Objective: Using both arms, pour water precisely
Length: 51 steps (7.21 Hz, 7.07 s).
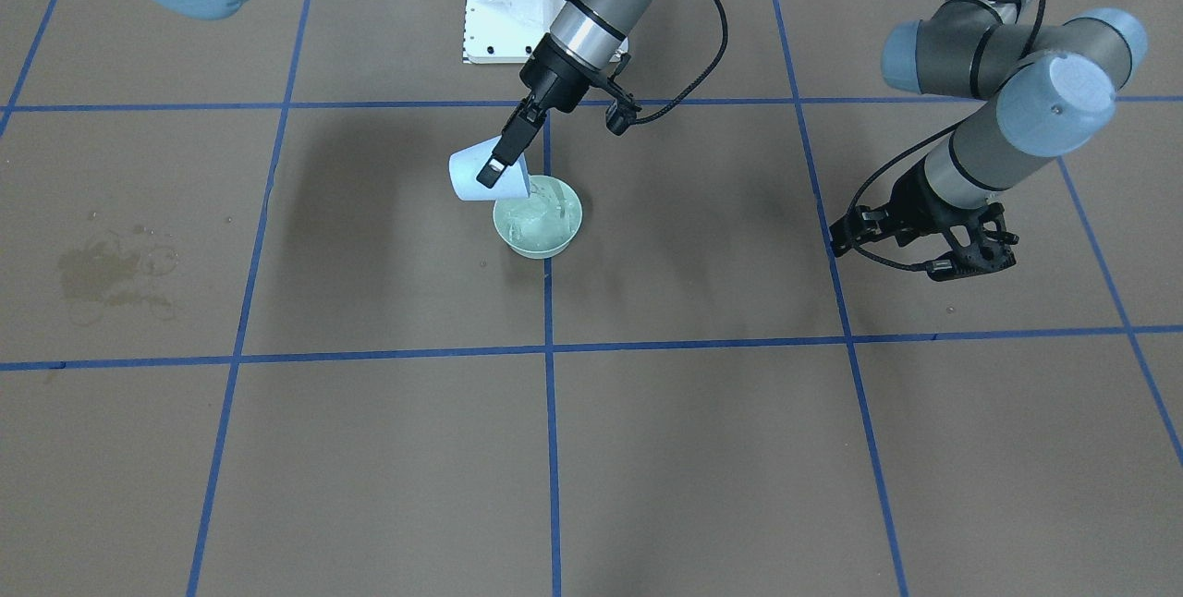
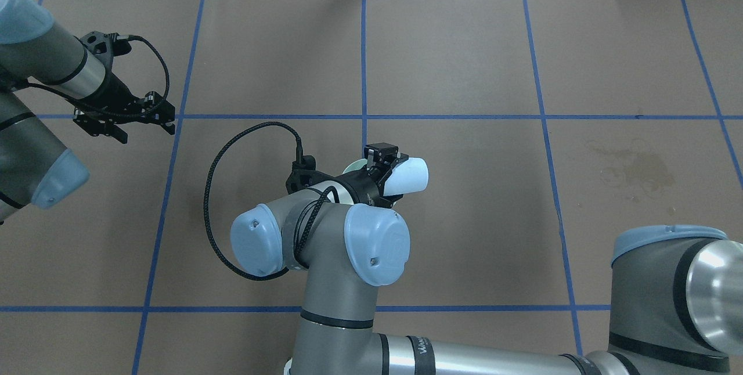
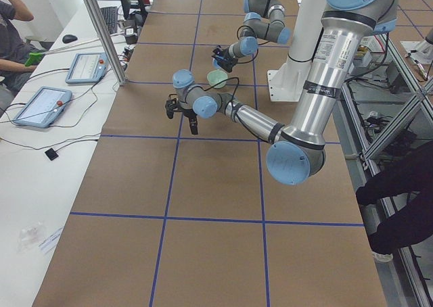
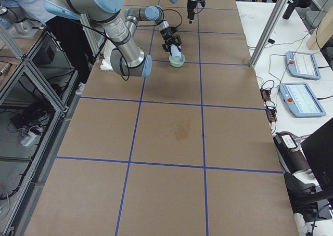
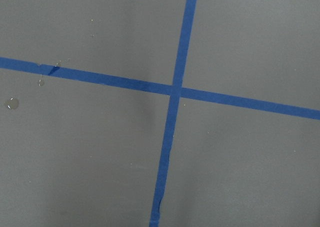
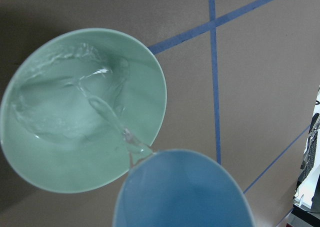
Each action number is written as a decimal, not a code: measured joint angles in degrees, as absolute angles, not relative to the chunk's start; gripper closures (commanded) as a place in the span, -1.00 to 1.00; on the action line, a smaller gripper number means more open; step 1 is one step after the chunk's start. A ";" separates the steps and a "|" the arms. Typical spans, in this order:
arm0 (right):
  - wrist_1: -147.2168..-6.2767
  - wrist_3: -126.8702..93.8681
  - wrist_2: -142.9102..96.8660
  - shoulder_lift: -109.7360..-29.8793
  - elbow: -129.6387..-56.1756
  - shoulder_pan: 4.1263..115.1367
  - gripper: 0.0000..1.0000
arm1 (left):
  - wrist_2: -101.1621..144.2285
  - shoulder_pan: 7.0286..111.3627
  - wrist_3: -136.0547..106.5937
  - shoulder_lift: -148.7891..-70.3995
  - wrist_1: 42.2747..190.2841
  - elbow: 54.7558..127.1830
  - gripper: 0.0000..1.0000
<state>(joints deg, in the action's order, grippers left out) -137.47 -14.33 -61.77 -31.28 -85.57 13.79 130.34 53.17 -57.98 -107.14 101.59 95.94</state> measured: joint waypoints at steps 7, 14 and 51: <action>-143.73 -17.68 -60.25 -27.50 -79.95 13.34 0.03 | 130.34 53.22 -58.04 -107.38 102.13 95.90 -1.00; -106.03 -33.07 -82.73 -55.35 -107.36 26.50 0.02 | 130.28 53.84 -61.65 -107.93 101.80 101.08 -1.00; -24.62 -42.93 -111.29 -102.28 -95.49 62.93 -0.98 | 113.06 32.96 -78.53 -124.90 94.35 98.45 -0.99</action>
